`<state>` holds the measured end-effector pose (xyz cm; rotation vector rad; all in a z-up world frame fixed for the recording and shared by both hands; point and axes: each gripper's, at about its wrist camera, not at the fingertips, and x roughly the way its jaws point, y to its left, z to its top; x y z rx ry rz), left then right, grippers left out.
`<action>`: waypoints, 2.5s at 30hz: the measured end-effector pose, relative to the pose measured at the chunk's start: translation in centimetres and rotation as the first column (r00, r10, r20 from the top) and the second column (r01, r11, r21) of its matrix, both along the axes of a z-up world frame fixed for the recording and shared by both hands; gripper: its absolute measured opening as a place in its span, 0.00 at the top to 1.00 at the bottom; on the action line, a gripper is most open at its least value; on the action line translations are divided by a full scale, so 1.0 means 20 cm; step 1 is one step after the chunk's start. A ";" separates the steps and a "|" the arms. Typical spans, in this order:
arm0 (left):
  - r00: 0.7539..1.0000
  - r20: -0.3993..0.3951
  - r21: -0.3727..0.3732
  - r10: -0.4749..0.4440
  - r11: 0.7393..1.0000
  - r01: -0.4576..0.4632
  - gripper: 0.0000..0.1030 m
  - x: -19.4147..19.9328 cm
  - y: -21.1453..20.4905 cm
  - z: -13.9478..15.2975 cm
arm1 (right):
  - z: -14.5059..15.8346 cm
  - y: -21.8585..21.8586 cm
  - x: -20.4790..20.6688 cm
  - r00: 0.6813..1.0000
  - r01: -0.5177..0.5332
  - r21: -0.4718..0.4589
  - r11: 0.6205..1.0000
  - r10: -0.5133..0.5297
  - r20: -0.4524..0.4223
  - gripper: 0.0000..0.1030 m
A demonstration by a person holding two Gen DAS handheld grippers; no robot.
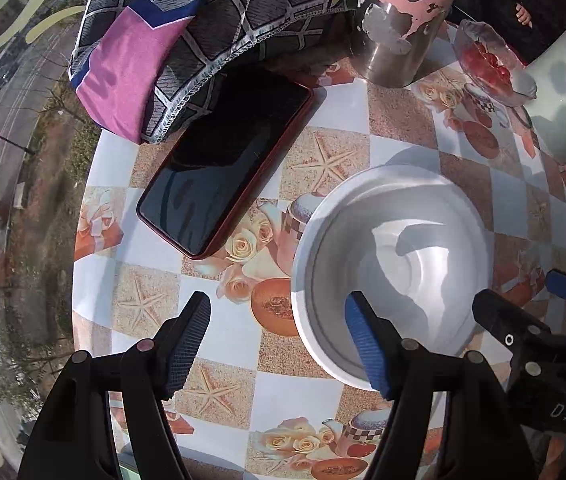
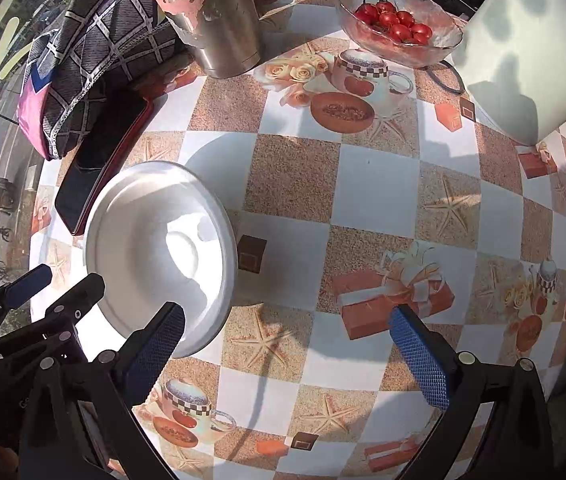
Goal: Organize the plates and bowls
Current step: 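Move both tools to the white bowl beside the phone and grip its rim, then lift the white bowl with both tools away from the phone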
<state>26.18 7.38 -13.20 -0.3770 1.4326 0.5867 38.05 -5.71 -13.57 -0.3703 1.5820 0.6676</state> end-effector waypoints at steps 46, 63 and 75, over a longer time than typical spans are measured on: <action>0.952 -0.057 -0.163 -0.301 0.943 0.289 0.61 -0.36 -0.71 -0.19 | -0.11 -0.58 -0.87 0.970 -0.156 -0.062 0.986 0.141 -0.197 0.80; 0.923 0.065 -0.116 -0.379 0.916 0.384 0.61 -0.47 -0.85 0.19 | 0.24 -0.74 -0.74 0.992 -0.040 -0.040 0.998 0.035 -0.120 0.79; 0.850 0.088 -0.113 -0.519 0.843 0.526 0.61 -0.57 -1.14 0.30 | 0.33 -0.85 -0.68 0.996 0.048 -0.063 0.997 -0.053 -0.077 0.79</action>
